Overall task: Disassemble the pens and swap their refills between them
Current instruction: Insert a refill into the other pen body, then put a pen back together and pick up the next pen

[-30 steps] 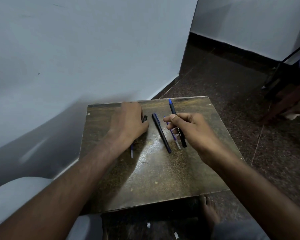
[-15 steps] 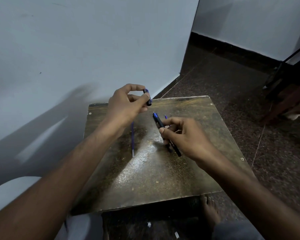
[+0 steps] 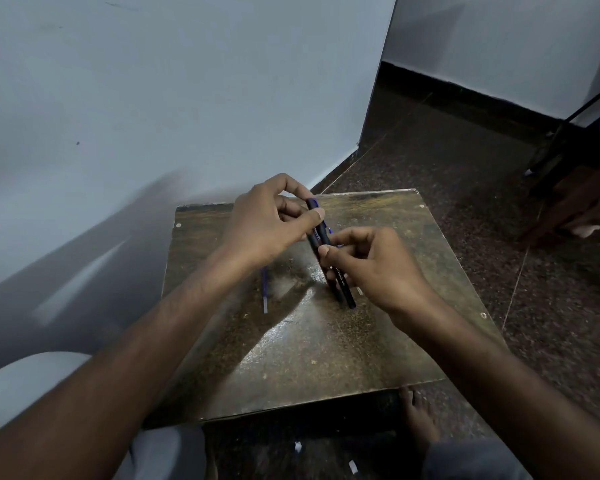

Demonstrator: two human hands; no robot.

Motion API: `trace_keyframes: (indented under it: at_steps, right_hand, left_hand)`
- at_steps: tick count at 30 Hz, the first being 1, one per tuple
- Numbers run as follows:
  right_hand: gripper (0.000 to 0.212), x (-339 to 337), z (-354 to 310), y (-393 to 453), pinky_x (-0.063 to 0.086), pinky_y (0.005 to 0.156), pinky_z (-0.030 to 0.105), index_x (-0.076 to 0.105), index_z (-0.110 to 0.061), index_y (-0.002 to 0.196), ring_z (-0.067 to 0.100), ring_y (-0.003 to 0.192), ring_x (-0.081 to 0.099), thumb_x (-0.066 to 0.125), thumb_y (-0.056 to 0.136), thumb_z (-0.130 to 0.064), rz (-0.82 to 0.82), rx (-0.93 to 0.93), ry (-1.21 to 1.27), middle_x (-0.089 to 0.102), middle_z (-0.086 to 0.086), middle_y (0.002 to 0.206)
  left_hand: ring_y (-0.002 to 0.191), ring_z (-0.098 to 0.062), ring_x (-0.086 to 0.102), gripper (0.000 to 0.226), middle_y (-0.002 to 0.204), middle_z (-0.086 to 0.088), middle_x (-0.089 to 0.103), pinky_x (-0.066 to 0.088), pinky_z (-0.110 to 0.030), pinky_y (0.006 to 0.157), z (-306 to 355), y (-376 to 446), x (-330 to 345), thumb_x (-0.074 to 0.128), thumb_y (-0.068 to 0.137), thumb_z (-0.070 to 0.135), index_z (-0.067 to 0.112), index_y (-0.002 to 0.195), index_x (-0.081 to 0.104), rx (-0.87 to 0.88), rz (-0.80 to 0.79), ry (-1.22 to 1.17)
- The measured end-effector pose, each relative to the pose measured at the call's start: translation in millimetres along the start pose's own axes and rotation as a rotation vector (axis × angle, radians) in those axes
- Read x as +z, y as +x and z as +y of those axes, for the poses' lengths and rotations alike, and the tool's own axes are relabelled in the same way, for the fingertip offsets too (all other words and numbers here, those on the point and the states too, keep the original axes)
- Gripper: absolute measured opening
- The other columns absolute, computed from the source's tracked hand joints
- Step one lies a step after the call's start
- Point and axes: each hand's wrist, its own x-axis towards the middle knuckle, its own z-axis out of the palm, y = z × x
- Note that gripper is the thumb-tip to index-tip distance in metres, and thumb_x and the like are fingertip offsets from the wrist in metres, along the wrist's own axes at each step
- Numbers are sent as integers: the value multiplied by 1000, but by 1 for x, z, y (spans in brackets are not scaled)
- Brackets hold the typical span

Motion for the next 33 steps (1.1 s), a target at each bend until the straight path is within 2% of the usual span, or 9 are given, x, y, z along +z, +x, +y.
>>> trace_keyframes:
  at_steps: [4, 9, 12, 16, 19, 22, 26, 31, 33]
  right_hand:
    - [15, 0, 1, -2, 58, 59, 20, 83, -16, 91, 16, 68, 82, 94, 84, -23, 73, 51, 182, 84, 6, 76]
    - [11, 2, 4, -5, 65, 70, 33, 84, -18, 83, 17, 73, 84, 95, 83, -20, 142, 23, 134, 85, 1, 77]
    - [10, 4, 2, -7, 63, 69, 31, 84, -16, 84, 18, 72, 83, 94, 85, -18, 159, 15, 110, 85, 1, 77]
    - [11, 7, 2, -9, 60, 63, 30, 82, -16, 82, 28, 72, 84, 93, 86, -16, 176, 24, 148, 84, 6, 74]
    - [12, 8, -3, -7, 63, 70, 33, 82, -18, 83, 20, 73, 84, 94, 84, -20, 177, -16, 140, 85, 3, 77]
    - [13, 5, -12, 0, 67, 77, 37, 83, -20, 88, 15, 76, 84, 94, 85, -26, 172, -92, 123, 85, 0, 79]
    - [12, 3, -15, 6, 70, 77, 41, 83, -24, 95, 8, 75, 83, 83, 95, -36, 125, -173, -103, 84, -4, 80]
    - [8, -1, -8, 7, 66, 69, 27, 81, -26, 92, 4, 70, 77, 85, 94, -33, 138, -197, -371, 78, -10, 75]
    - [10, -1, -3, 8, 57, 64, 16, 82, -22, 93, 1, 67, 72, 87, 92, -31, 132, -206, -482, 75, -13, 73]
  left_hand:
    - [80, -10, 84, 26, 84, 7, 86, 69, -49, 87, -4, -3, 9, 89, 92, 36, 23, 101, 68, 25, 5, -8]
    - [79, -14, 85, 26, 83, 3, 86, 71, -48, 83, -10, -3, 17, 89, 93, 25, 25, 96, 64, 8, -9, -120]
    - [80, -16, 85, 26, 85, 2, 86, 70, -52, 85, -12, -4, 19, 89, 93, 27, 26, 96, 64, 21, -6, -102]
    - [84, -19, 85, 24, 87, 1, 86, 67, -57, 90, -12, -7, 23, 87, 94, 27, 25, 98, 64, 13, -15, -109]
    - [87, -17, 85, 25, 91, 0, 86, 67, -52, 93, -8, -7, 18, 88, 94, 27, 21, 107, 67, 13, 12, -138]
    - [86, -9, 84, 32, 93, 5, 87, 69, -40, 89, -2, -4, 8, 90, 92, 32, 23, 115, 70, 1, 53, -140]
    - [76, -3, 83, 34, 86, 10, 87, 67, -24, 79, -5, 0, -9, 91, 89, 35, 26, 115, 70, -62, 91, -68]
    - [72, -4, 81, 32, 85, 6, 84, 54, -18, 70, -19, 5, -16, 93, 87, 36, 25, 110, 72, -139, 39, 213]
    - [77, -4, 79, 32, 87, 6, 83, 53, -17, 69, -23, 5, -9, 94, 86, 34, 25, 109, 73, -133, 5, 307]
